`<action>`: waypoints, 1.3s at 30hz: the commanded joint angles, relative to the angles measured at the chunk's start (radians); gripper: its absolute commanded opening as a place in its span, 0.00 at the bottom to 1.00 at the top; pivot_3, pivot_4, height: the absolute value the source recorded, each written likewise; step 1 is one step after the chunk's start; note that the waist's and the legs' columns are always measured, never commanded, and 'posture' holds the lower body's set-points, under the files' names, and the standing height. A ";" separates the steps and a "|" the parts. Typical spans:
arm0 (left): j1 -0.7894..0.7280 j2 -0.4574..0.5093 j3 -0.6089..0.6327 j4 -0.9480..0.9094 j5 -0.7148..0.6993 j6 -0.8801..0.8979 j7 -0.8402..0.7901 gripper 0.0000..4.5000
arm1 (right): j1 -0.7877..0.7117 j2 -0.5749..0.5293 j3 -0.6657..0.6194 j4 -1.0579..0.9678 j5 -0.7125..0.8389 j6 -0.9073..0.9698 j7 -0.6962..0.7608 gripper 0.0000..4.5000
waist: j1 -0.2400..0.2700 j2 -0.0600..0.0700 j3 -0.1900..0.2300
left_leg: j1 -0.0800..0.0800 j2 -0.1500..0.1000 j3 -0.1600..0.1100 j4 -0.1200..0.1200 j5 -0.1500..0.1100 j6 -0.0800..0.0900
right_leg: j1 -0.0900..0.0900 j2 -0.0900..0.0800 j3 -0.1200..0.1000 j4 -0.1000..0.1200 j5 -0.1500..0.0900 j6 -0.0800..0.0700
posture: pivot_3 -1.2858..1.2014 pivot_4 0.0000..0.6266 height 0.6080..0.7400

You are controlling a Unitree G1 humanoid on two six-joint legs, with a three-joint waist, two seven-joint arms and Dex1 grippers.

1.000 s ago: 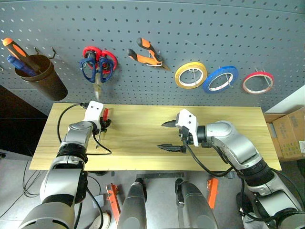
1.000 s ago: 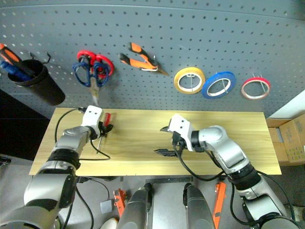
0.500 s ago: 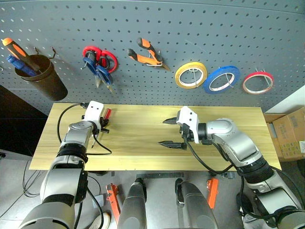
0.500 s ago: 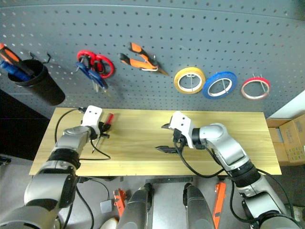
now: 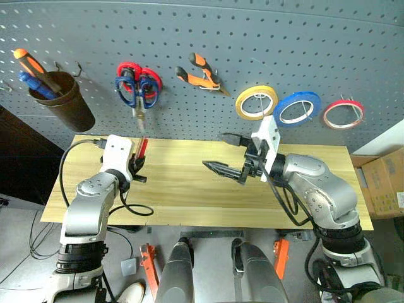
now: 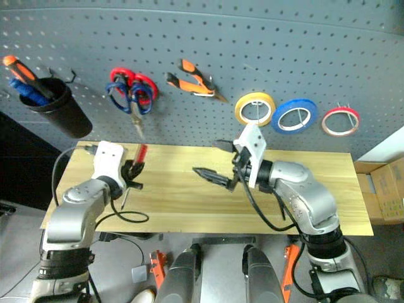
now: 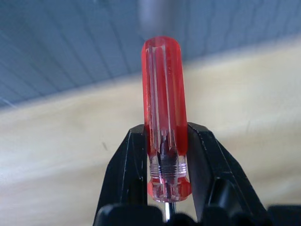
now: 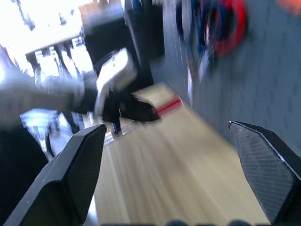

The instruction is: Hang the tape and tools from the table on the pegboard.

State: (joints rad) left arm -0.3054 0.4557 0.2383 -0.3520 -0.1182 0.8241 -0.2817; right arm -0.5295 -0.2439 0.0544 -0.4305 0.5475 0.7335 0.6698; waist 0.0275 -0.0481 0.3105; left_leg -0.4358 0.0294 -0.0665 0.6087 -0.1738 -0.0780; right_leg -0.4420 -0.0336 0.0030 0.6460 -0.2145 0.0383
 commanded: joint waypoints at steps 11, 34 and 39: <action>-0.227 0.078 0.202 -0.032 -0.017 -0.188 0.103 0.18 | -0.043 0.038 -0.035 0.002 0.071 -0.048 -0.089 1.00 | 0.027 -0.002 -0.076 | 0.003 0.001 -0.002 0.001 0.003 0.000 | 0.003 0.004 -0.002 0.000 0.003 -0.001 | 0.61 0.14 1.00; -0.791 0.113 0.081 1.159 0.011 -0.921 0.091 0.18 | -0.053 0.053 -0.023 0.038 0.031 -0.115 -0.160 1.00 | 0.046 -0.006 -0.121 | 0.005 0.002 -0.002 0.003 0.005 0.001 | 0.006 0.006 -0.003 0.001 0.009 -0.006 | 0.58 0.14 1.00; -0.771 0.110 0.072 1.180 0.009 -0.956 0.104 0.18 | -0.042 0.045 -0.025 0.027 0.032 -0.110 -0.174 1.00 | 0.043 -0.006 -0.121 | 0.005 0.002 -0.003 0.003 0.005 0.001 | 0.007 0.006 -0.003 0.002 0.009 -0.006 | 0.58 0.16 1.00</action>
State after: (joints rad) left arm -1.0613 0.5584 0.3154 0.8502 -0.1102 -0.0975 -0.1853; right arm -0.5690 -0.1903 0.0448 -0.3533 0.5716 0.6369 0.5006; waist 0.0704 -0.0537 0.1896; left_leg -0.4306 0.0315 -0.0690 0.6121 -0.1684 -0.0769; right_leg -0.4353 -0.0279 -0.0002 0.6481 -0.2059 0.0320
